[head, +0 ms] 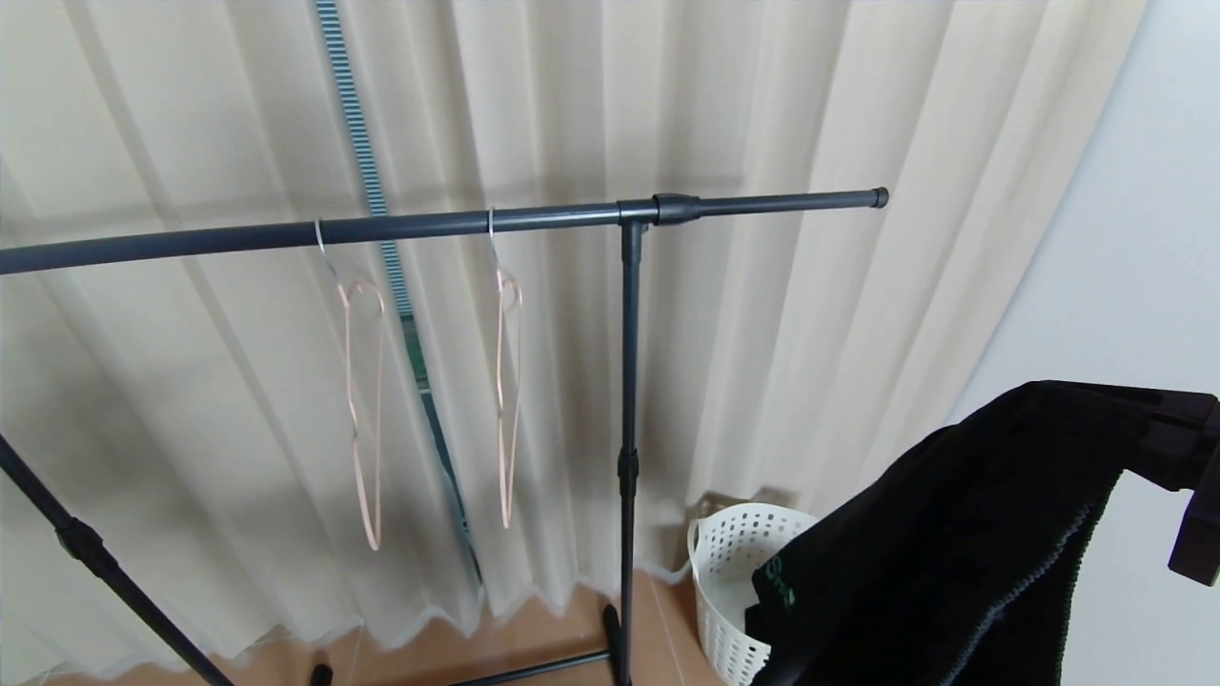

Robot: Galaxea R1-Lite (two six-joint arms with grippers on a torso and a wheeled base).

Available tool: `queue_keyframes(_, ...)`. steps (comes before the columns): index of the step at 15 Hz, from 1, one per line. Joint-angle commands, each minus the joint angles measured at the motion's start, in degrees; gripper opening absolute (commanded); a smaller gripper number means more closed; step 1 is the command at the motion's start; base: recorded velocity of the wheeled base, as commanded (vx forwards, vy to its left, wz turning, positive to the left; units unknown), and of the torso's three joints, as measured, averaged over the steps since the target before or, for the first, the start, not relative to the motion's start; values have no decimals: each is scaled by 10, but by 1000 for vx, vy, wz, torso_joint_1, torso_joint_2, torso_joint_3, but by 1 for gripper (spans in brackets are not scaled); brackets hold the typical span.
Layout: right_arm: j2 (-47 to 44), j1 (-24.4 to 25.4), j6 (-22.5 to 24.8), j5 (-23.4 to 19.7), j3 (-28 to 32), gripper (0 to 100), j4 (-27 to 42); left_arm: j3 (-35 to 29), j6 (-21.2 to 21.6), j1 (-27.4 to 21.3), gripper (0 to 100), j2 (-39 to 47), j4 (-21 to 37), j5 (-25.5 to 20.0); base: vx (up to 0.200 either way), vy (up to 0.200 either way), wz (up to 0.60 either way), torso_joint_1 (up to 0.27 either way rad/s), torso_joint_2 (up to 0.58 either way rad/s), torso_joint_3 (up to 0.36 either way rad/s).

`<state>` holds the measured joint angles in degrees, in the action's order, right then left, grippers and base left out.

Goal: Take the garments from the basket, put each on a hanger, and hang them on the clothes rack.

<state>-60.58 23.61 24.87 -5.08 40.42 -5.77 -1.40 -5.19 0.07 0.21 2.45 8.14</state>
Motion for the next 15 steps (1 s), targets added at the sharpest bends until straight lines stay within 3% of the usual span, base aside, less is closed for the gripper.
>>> queue_keyframes(1, -2, 0, 0, 0, 0, 0, 0, 0, 0, 0, 100, 0, 0, 0, 0, 0, 0, 261, -583, -232)
queue_keyframes(15, -3, 1, 1, -1, -4, 0, -12, 1, -1, 1, 100, 0, 0, 2, 0, 0, 0, 162, -349, -181)
